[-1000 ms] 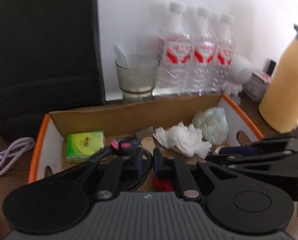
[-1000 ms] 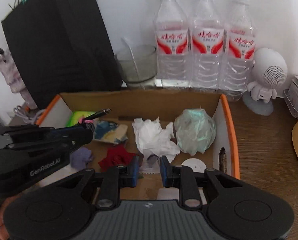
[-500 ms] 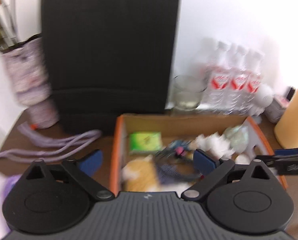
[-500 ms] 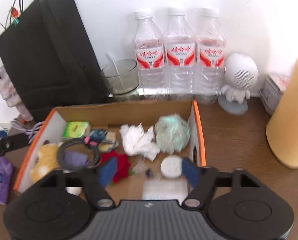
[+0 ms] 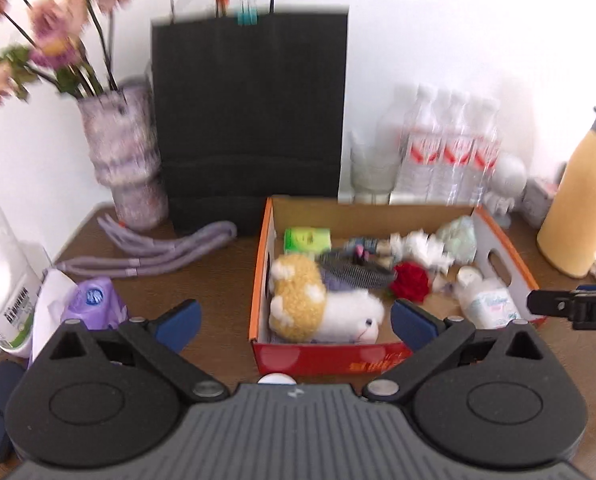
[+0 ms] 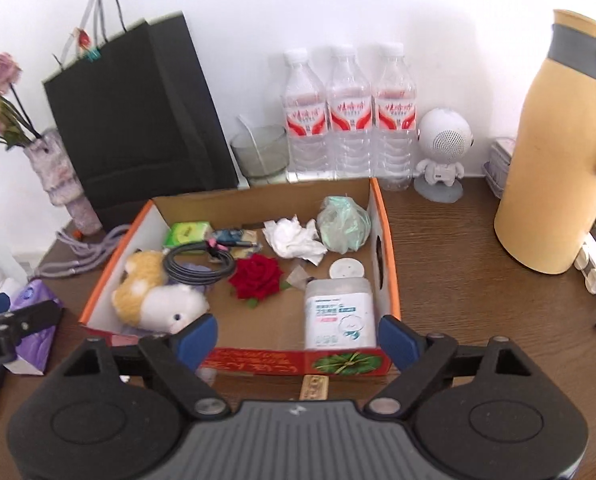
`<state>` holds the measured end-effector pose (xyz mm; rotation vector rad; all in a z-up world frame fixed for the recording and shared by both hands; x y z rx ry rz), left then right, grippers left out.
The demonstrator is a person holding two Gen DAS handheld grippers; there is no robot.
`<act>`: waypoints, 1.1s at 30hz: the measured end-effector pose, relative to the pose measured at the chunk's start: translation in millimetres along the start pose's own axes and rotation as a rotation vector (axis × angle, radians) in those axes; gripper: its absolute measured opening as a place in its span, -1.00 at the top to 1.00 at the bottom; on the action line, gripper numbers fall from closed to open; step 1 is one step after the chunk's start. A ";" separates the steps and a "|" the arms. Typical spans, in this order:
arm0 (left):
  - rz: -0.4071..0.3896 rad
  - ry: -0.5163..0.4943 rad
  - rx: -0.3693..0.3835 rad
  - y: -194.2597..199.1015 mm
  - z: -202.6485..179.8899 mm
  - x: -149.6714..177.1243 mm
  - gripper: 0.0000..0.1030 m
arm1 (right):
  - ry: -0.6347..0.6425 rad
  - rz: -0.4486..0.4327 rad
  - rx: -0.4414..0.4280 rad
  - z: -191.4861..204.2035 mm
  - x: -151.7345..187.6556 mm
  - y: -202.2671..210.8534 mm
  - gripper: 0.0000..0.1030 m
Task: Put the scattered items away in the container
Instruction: 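Withdraw both open tools from the box toward the remaining items, then grasp the white bottle cap with the left tool while the right tool grasps a small white cap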
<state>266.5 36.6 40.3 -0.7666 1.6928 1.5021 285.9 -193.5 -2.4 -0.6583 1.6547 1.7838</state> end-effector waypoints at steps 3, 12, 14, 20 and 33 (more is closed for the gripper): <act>-0.219 -0.046 0.014 27.8 -12.1 10.3 -1.00 | 0.036 -0.214 -0.023 8.8 9.1 27.5 -0.70; -0.289 -0.070 0.036 43.5 -27.8 40.9 -1.00 | 0.150 -0.429 0.001 35.4 42.8 52.3 -0.70; -0.280 -0.058 0.007 47.1 -23.9 51.5 -1.00 | 0.129 -0.413 0.016 34.2 47.3 51.5 -0.70; -0.225 -0.046 -0.140 90.2 -9.5 133.4 -1.00 | 0.075 -0.382 0.061 15.7 119.2 93.2 -0.70; -0.122 -0.028 -0.069 140.4 0.4 202.1 -1.00 | 0.109 -0.270 -0.013 33.2 235.9 128.2 -0.68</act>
Point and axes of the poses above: each gripper's, at about its wrist camera, not at the fingertips, and y roughly against the way its jaws point, z to its left, x to its underside, the point moved 9 cm from there along -y, roughly the way its jaws point, and after that the axes turned 7 degrees about x, right-handed, at the moved point
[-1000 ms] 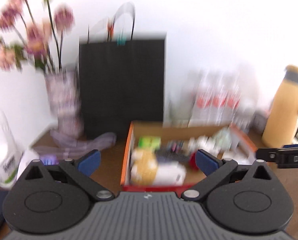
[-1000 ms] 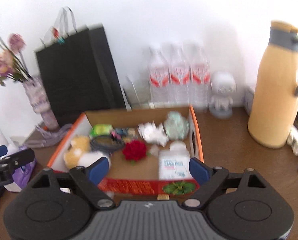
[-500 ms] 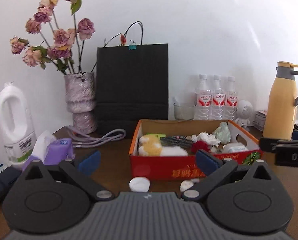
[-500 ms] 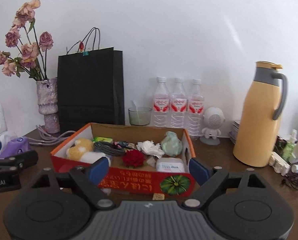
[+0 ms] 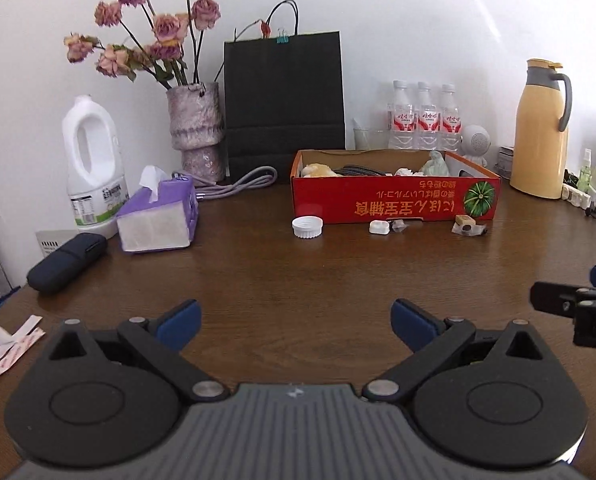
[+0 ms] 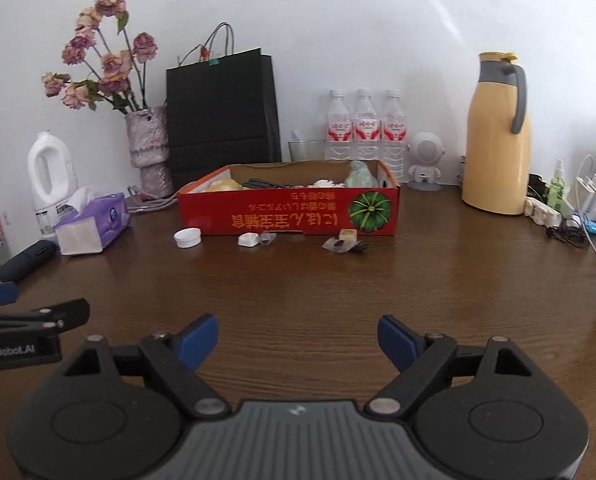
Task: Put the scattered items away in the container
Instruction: 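Grasp the white bottle cap with the left tool while the right tool grasps a small white cap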
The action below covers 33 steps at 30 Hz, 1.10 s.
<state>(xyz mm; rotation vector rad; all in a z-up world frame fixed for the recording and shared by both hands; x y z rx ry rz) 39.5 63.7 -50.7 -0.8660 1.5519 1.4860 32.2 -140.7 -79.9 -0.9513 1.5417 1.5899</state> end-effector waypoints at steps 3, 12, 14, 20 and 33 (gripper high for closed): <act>-0.028 -0.019 -0.014 -42.9 11.2 -24.6 -1.00 | 0.027 -0.015 -0.075 14.4 -37.6 -36.2 -0.63; 0.119 -0.111 0.157 -183.6 20.5 -55.6 -0.68 | 0.239 0.047 -0.302 69.8 -96.8 -184.5 -0.05; 0.129 -0.098 0.196 -199.1 25.7 -56.6 -0.62 | 0.267 0.113 -0.317 76.4 -94.4 -208.8 0.18; 0.177 -0.042 0.278 -226.1 30.7 -57.8 -0.42 | 0.334 0.142 -0.376 86.5 -82.6 -233.7 0.22; 0.123 0.023 0.217 -177.8 28.5 -62.0 0.22 | 0.308 0.090 -0.373 85.5 -88.6 -200.4 0.48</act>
Point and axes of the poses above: each gripper's, at about its wrist camera, not at the fingertips, and y roughly against the way its jaws point, z to its left, x to its underside, the point moved 9 cm from there along -y, roughly the way its jaws point, and after that the axes turned 7 degrees about x, right-handed, at the moved point
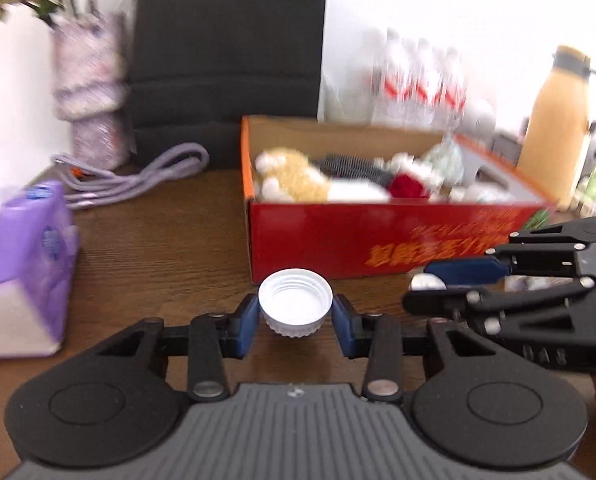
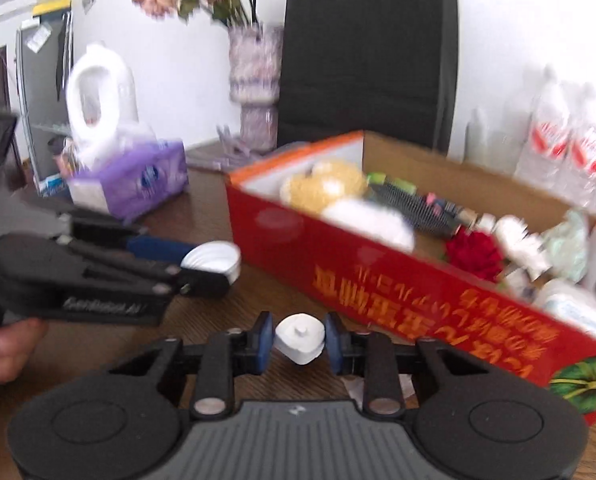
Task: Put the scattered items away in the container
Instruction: 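Grasp the white bottle cap with the left tool while the right tool grasps a small white cap, then carry the white bottle cap and small white cap over the cardboard box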
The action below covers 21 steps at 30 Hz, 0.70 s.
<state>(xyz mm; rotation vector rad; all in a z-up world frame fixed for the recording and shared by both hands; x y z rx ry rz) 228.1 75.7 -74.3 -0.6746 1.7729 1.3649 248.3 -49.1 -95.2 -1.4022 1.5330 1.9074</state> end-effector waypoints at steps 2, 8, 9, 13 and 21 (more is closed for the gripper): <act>-0.046 0.021 -0.053 33.7 -7.3 4.3 0.22 | -0.029 -0.050 0.036 -2.0 -7.9 26.0 0.48; -0.162 0.104 -0.184 120.4 -27.5 33.2 0.22 | -0.110 -0.108 0.132 10.3 1.5 92.8 0.48; -0.174 0.096 -0.201 130.0 -31.3 37.1 0.22 | -0.117 -0.115 0.140 13.8 6.1 101.9 0.48; -0.209 0.005 -0.236 160.0 -49.5 44.5 0.22 | -0.148 -0.131 0.168 23.3 22.8 131.7 0.48; -0.221 -0.017 -0.149 181.7 -88.3 63.5 0.21 | -0.200 -0.199 0.253 19.1 51.7 193.4 0.48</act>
Point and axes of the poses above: each gripper's, at about its wrist camera, not at the fingertips, and y roughly against the way its jaws point, z to its left, x to its underside, the point moved 9 cm from there along -y, roughly the way its jaws point, and after that the axes turned 7 degrees about x, right-handed, at the moved point
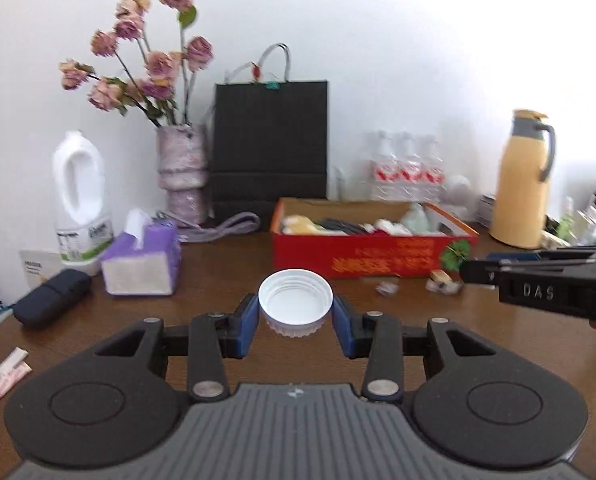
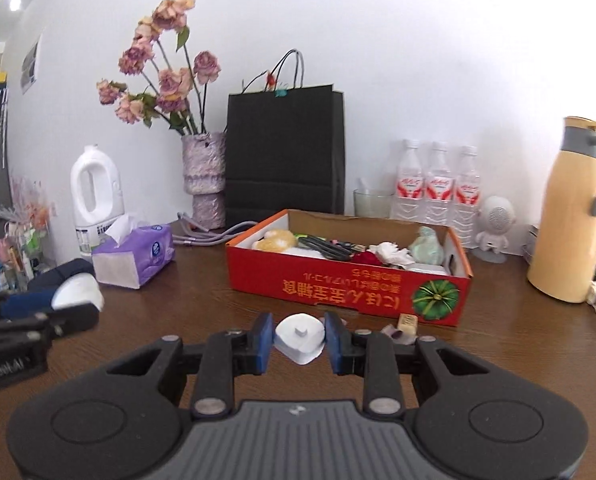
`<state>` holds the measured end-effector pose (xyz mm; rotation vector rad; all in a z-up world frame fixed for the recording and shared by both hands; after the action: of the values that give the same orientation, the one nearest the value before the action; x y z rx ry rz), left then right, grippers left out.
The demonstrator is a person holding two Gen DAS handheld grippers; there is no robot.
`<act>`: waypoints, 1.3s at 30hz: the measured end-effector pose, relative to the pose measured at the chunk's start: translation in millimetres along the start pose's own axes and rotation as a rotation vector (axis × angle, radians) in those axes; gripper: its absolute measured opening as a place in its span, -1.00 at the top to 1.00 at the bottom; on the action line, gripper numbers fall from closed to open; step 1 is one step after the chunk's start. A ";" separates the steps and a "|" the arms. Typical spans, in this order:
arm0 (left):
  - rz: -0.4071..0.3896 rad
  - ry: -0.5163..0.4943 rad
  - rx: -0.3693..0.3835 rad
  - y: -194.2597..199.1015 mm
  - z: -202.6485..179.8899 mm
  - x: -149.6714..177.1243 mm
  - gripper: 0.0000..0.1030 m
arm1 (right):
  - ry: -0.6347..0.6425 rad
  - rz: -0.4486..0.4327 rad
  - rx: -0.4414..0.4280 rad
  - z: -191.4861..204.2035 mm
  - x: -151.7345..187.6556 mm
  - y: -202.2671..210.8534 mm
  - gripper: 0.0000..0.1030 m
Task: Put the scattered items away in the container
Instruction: 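Carry the white bottle cap and small white cap over the cardboard box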
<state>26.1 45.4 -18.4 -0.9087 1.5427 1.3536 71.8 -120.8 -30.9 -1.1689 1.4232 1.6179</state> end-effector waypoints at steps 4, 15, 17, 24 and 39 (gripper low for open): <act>-0.008 -0.006 0.052 8.2 -22.1 9.6 0.21 | -0.051 -0.012 0.022 -16.5 14.3 24.2 0.48; 0.017 -0.054 0.073 -1.9 -33.5 15.9 0.21 | -0.096 -0.031 0.055 -34.9 15.0 23.5 0.48; 0.016 -0.044 0.059 -4.8 -26.9 15.0 0.21 | -0.099 -0.033 0.049 -34.1 12.3 17.3 0.48; -0.020 -0.028 0.046 -38.8 -12.5 -23.3 0.21 | -0.064 -0.066 0.053 -33.4 -12.7 -8.7 0.48; 0.015 0.055 0.171 -225.4 10.6 -209.9 0.21 | -0.098 -0.051 0.097 -114.8 -198.7 -135.1 0.48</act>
<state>310.8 19.4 96.8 -0.8350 1.6819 1.1958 289.6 -196.1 102.6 -1.0483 1.3823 1.5323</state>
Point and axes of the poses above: each gripper's, at about its wrist camera, not at the fingertips, and y roughly against the way its jaws point, z to its left, x to its underside, the point moved 9 cm from there along -y, roughly the way its jaws point, and after that the axes turned 7 degrees about x, right-handed, at the moved point
